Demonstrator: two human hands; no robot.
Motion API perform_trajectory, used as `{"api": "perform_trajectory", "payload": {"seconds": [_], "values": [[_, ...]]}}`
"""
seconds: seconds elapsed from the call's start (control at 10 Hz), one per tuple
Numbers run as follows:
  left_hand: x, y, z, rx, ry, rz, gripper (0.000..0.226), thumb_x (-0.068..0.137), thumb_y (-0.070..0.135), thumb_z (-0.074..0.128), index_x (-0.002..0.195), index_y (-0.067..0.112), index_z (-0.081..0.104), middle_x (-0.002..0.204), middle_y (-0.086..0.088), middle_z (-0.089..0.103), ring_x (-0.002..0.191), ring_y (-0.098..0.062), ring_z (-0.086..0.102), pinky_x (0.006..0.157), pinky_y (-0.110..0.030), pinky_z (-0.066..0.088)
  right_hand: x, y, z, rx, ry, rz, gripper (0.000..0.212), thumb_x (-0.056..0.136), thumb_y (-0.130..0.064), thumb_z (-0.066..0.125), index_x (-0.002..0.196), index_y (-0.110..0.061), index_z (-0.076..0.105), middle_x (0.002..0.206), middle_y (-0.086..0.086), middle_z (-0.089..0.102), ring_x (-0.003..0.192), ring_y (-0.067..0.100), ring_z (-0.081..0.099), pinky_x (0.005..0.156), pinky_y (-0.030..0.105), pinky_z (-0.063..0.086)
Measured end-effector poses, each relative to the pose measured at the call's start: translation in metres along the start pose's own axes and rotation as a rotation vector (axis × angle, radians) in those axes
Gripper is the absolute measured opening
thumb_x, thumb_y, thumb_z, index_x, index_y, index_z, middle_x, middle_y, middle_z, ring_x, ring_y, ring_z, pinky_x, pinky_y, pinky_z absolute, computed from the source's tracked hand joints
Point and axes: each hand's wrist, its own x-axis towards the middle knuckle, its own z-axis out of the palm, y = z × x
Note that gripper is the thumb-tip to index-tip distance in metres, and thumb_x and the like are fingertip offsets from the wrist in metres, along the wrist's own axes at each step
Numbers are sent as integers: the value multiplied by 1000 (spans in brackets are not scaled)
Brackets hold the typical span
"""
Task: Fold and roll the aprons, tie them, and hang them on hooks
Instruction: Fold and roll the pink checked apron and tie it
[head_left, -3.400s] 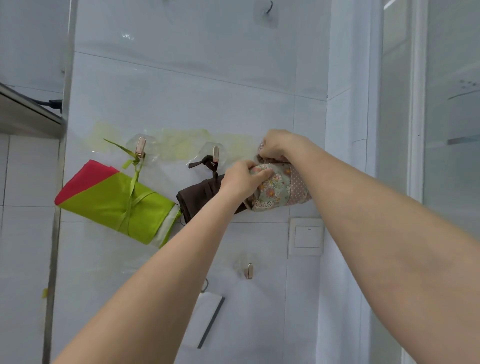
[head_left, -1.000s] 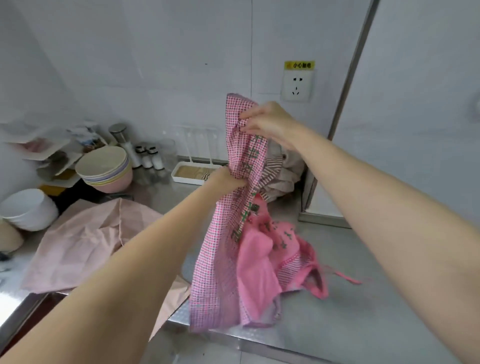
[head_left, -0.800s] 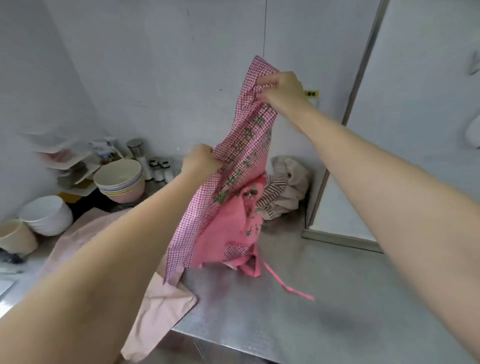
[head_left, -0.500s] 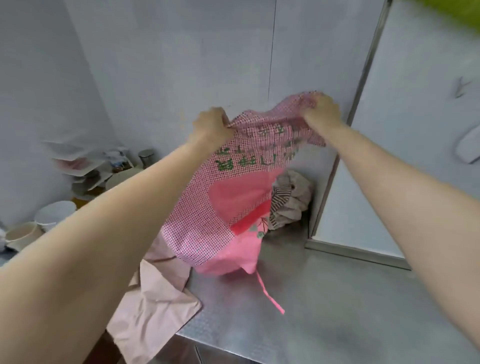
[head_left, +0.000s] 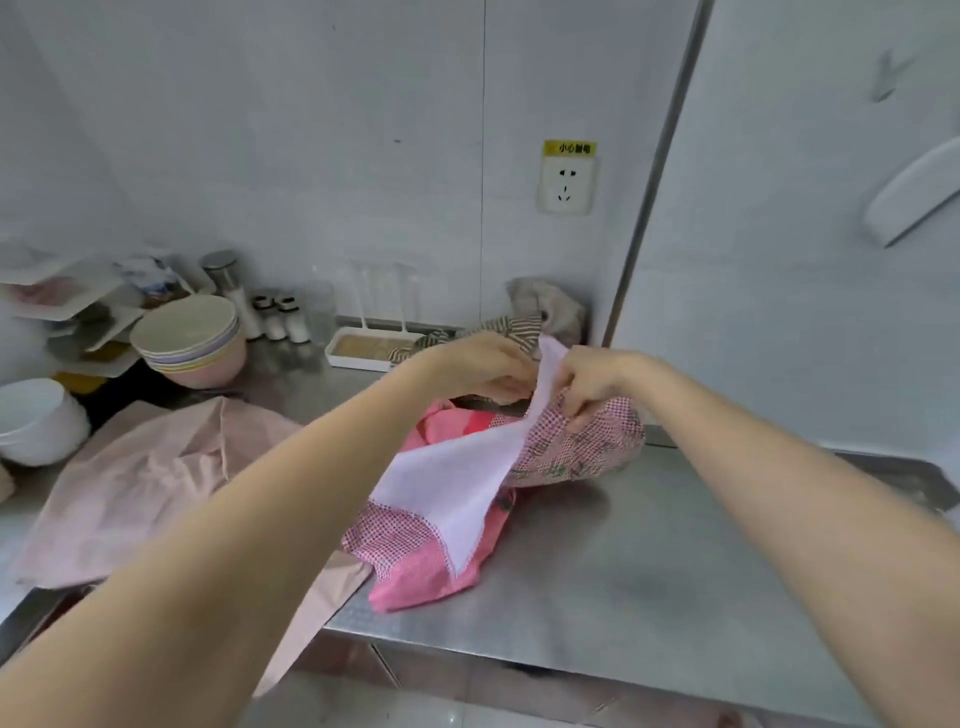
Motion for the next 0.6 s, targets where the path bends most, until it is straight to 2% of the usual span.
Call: {"api": "perform_trajectory", "payload": {"seconds": [0.1,0.2,0.3,0.4,0.5,0.6], "values": [[3,-9,-12,153,166,-79,16,92,6,53,77,10,57,78,-5,60,69,-12,57,63,-19,50,-13,35,-25,-391,-61,222,25,79,6,63,104,10,65,67,5,63,57,15,61,63,23,52],[12,-38,-13,372,186,-207,20,93,12,54,73,17,52,77,-1,57,67,-12,54,62,-22,45,-17,60,-30,-825,-305,452,31,85,-12,62,116,-6,64,110,4,64,82,17,62,75,27,50],[16,-67,-8,531,136,-386,17,92,13,52,104,13,64,111,-8,63,86,-19,61,64,-22,50,11,65,-9,-696,-156,373,37,88,-21,58,124,-11,59,126,7,58,113,27,56,88,33,46],[14,-107,-9,791,32,-361,33,94,18,42,111,-3,61,113,-24,60,106,-27,59,87,-30,46,36,31,20,-433,-38,138,31,89,-10,53,119,-4,60,116,13,60,86,21,57,70,23,46],[7,-138,-9,673,190,-436,42,89,36,47,117,4,52,114,-17,56,116,-24,50,97,-32,38,65,-7,62,-342,-133,-53,33,88,-2,44,111,-5,66,114,13,64,82,18,56,61,24,46],[12,-172,0,446,282,-548,65,90,30,58,136,-6,30,131,-17,49,120,-30,50,92,-32,42,88,-17,98,-451,-130,-153,35,87,-3,43,114,-8,65,119,10,64,103,27,61,84,31,50]]}}
